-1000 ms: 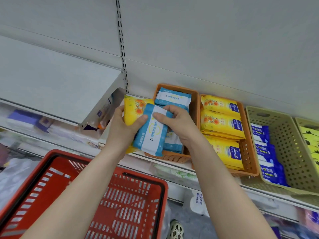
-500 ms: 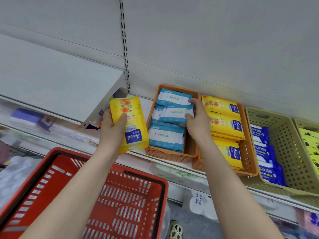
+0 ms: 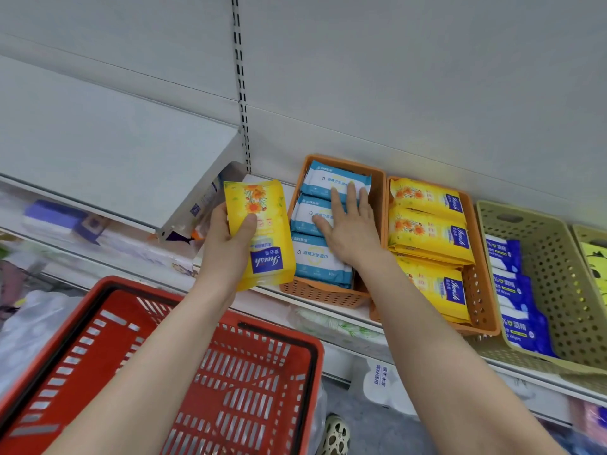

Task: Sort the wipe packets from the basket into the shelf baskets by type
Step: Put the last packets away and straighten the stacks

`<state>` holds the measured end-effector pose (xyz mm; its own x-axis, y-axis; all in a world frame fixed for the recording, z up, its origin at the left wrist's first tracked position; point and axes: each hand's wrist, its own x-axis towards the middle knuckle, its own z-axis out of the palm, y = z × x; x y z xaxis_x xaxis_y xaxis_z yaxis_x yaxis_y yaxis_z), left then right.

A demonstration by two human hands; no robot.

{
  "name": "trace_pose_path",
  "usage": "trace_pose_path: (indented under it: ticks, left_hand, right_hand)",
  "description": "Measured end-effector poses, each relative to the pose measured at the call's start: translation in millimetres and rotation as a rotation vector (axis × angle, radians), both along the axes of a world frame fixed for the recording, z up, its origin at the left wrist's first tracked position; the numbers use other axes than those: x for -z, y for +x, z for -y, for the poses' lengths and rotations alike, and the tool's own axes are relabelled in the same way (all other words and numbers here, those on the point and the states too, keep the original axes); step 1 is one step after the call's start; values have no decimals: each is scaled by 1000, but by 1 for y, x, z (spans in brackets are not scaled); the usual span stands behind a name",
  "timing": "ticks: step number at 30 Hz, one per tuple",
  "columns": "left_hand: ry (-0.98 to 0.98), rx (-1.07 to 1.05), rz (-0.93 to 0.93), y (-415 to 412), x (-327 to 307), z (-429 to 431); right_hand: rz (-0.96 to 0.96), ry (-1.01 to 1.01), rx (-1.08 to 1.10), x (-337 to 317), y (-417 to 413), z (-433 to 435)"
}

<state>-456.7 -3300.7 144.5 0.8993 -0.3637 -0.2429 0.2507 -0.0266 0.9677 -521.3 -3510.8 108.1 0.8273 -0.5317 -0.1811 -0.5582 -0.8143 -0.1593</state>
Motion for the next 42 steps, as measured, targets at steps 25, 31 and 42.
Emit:
trace_pose_path:
  ticks: [25, 31, 42]
  left_hand:
    - [-34, 351, -24, -45, -25, 8]
    - [9, 465, 34, -90, -30, 33]
    - [-68, 127, 2, -176, -35, 141]
  right_hand:
    - [841, 1149, 329, -80, -70, -52]
    - [1007, 1229, 497, -90, -139, -38]
    - [489, 1075, 260, -73, -239, 102]
